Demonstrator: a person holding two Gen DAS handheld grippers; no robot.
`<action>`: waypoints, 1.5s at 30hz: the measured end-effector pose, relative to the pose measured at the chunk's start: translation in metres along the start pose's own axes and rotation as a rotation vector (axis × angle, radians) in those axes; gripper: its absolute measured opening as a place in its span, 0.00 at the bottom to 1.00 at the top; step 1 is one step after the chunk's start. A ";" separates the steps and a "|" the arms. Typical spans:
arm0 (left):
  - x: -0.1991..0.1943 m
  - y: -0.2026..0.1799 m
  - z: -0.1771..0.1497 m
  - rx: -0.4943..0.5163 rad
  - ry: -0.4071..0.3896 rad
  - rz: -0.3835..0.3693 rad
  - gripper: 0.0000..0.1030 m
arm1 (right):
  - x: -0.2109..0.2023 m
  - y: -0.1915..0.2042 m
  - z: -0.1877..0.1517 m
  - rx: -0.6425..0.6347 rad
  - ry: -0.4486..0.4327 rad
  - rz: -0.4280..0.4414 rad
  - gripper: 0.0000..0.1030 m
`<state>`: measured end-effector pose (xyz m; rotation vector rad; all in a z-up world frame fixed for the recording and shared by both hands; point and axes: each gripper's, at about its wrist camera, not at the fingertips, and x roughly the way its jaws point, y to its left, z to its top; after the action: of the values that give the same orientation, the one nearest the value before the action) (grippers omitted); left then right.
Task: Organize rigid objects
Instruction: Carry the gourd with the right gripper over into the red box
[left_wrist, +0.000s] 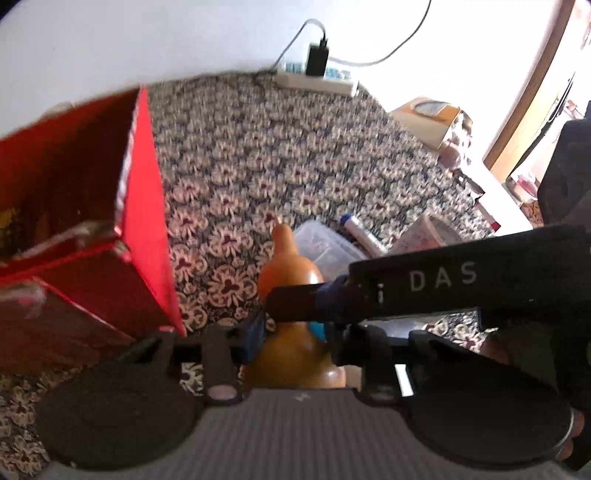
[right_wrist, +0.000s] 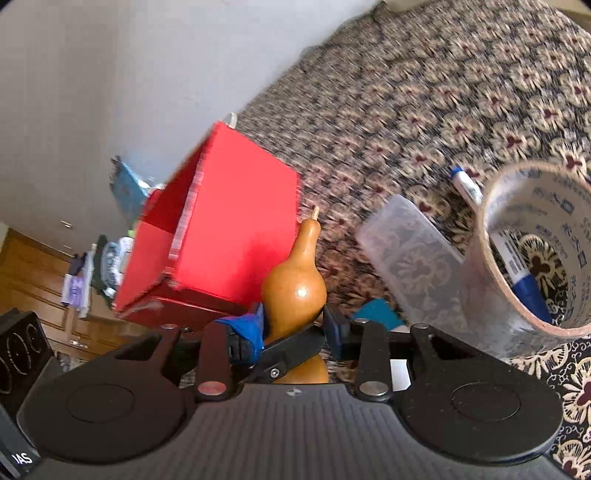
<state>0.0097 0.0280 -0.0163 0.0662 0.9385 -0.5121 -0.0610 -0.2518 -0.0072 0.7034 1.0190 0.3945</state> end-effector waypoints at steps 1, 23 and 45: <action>-0.007 0.000 0.001 0.001 -0.015 0.000 0.26 | 0.001 0.006 0.004 -0.009 -0.010 0.009 0.18; -0.118 0.148 0.068 0.025 -0.278 0.074 0.26 | 0.223 0.225 0.081 -0.280 -0.066 0.113 0.18; -0.044 0.258 0.037 -0.148 0.033 0.102 0.34 | 0.384 0.259 0.048 -0.267 0.223 -0.055 0.21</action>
<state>0.1320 0.2623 -0.0026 -0.0112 0.9976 -0.3470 0.1710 0.1496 -0.0548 0.3957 1.1669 0.5586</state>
